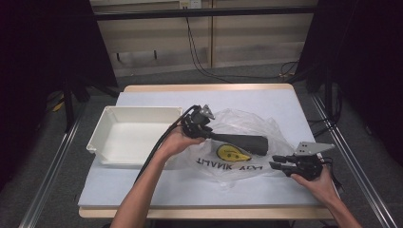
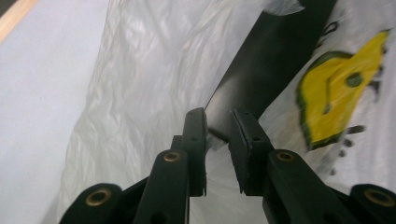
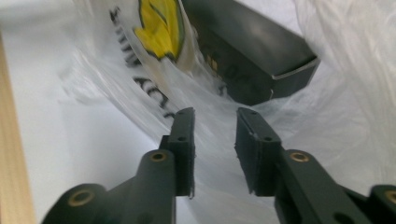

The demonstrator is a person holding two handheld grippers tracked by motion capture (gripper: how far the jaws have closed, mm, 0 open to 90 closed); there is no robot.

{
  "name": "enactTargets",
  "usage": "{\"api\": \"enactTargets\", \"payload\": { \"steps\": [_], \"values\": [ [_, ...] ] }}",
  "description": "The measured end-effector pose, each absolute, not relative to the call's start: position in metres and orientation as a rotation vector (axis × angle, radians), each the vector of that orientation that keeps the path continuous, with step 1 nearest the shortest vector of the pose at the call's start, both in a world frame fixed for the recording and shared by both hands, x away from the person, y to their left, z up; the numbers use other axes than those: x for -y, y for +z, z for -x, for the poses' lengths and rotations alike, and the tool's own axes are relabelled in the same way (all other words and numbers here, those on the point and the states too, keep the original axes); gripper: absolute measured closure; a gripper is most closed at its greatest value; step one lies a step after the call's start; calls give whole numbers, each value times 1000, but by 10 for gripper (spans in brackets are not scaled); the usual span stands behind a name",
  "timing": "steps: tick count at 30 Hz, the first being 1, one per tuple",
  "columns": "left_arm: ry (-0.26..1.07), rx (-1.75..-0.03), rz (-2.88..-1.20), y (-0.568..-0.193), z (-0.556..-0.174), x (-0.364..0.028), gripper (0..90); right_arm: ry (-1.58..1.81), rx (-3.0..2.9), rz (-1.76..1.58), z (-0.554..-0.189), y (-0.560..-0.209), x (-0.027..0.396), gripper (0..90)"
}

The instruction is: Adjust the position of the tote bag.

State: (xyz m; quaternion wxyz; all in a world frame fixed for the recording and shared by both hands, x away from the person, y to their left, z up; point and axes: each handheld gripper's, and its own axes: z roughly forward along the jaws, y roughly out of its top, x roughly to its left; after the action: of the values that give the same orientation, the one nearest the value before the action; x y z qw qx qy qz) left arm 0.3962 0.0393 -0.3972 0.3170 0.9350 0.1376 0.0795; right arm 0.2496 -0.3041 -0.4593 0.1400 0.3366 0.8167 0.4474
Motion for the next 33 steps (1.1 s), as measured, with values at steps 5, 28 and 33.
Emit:
{"api": "enactTargets", "payload": {
  "steps": [5, 28, 33],
  "values": [
    [194, -299, -2435, -392, -397, -36, 773, 1365, -2314, -977, -237, -452, 306, 612],
    [147, -153, -2533, -411, -400, -4, 523, 1392, -2311, -938, -220, -450, 301, 610],
    [112, -150, -2540, -412, -400, -7, 445, 1395, -2311, -934, -221, -450, 300, 601]
  ]
}}
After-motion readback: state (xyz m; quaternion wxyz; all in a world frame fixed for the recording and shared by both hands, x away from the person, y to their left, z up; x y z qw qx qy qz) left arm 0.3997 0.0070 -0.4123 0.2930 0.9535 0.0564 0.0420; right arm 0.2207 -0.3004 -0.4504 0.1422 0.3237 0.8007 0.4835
